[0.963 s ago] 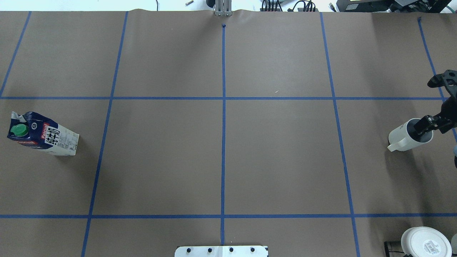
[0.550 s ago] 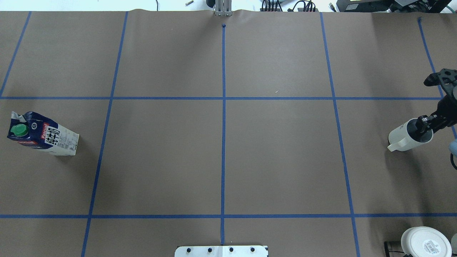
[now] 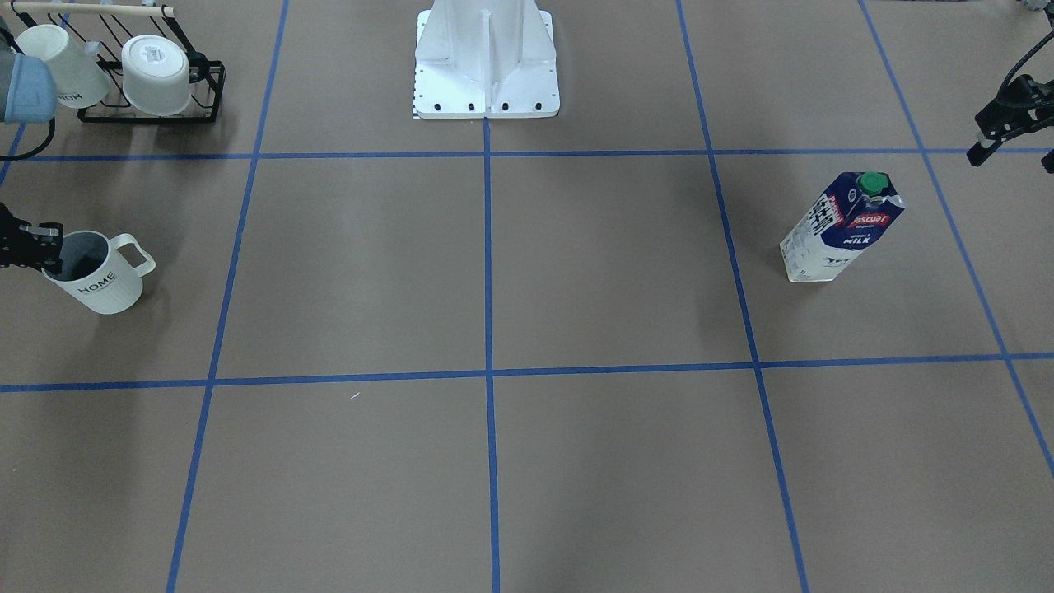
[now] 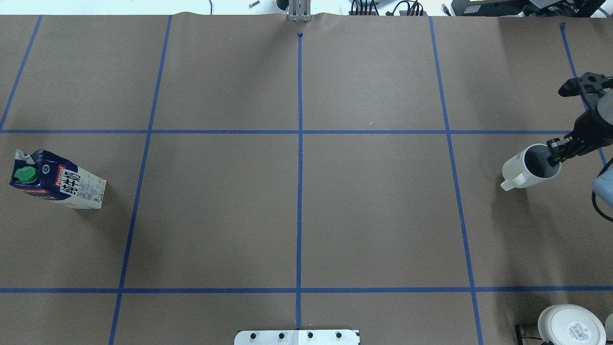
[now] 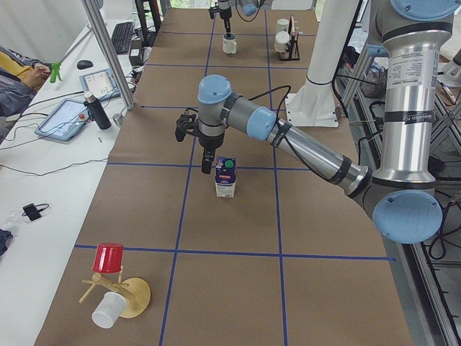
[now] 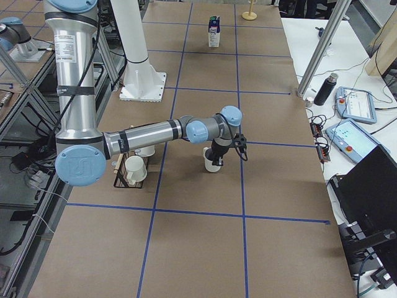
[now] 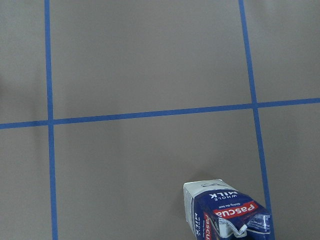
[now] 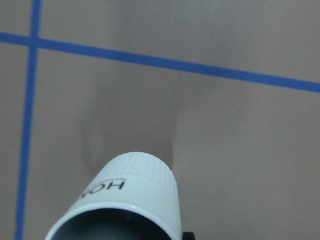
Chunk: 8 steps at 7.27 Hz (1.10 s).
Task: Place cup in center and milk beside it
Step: 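Carry the white mug with the right gripper to the table center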
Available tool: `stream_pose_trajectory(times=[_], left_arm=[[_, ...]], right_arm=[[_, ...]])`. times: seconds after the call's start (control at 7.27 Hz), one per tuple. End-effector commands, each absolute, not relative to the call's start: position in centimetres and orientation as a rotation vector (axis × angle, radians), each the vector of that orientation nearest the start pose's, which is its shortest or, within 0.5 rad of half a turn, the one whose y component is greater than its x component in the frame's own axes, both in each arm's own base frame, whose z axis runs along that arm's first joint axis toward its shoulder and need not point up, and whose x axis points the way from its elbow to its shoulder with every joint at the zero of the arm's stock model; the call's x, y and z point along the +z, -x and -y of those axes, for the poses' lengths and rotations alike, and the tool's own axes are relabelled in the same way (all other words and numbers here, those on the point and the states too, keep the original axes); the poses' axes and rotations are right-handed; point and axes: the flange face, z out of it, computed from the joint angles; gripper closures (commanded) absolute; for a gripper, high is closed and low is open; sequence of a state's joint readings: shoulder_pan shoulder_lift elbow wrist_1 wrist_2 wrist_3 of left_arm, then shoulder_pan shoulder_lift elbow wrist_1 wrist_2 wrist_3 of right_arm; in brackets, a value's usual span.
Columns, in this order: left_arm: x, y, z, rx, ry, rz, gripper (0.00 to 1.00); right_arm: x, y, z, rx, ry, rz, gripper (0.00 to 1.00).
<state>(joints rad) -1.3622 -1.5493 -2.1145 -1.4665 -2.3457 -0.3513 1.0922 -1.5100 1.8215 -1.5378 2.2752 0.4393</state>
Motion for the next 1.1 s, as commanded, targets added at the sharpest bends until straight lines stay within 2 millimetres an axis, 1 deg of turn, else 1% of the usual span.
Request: stream_pose_trajectory(times=[0.0, 0.14, 0.28, 0.41, 0.55, 0.69, 0.83, 0.96], left_arm=[[41.7, -3.1, 45.5, 0.028, -0.168, -0.843, 0.02], [41.7, -3.1, 45.4, 0.028, -0.167, -0.844, 0.02], [41.8, -3.2, 45.5, 0.029, -0.165, -0.846, 0.02], [41.9, -3.2, 45.6, 0.029, -0.165, -0.846, 0.02], [42.0, -3.3, 45.7, 0.030, -0.163, -0.846, 0.02], [41.9, -3.3, 45.6, 0.029, -0.165, -0.846, 0.02], [41.9, -3.3, 45.6, 0.030, -0.163, -0.846, 0.02], [41.8, -3.3, 45.5, 0.031, -0.163, -0.847, 0.02]], right_arm=[[40.6, 23.6, 50.5, -0.159, -0.050, 0.851, 1.00], [33.9, 31.2, 50.7, -0.199, -0.057, 0.894, 1.00], [26.4, 38.6, 52.4, -0.135, -0.062, 0.912, 1.00], [20.8, 45.6, 53.6, -0.077, -0.047, 0.913, 1.00], [17.6, 48.4, 54.9, -0.081, -0.045, 0.917, 1.00], [16.1, 49.9, 56.2, -0.078, -0.038, 0.909, 1.00], [15.5, 51.3, 57.6, -0.083, -0.032, 0.890, 1.00], [15.6, 52.4, 58.5, -0.079, -0.017, 0.871, 1.00]])
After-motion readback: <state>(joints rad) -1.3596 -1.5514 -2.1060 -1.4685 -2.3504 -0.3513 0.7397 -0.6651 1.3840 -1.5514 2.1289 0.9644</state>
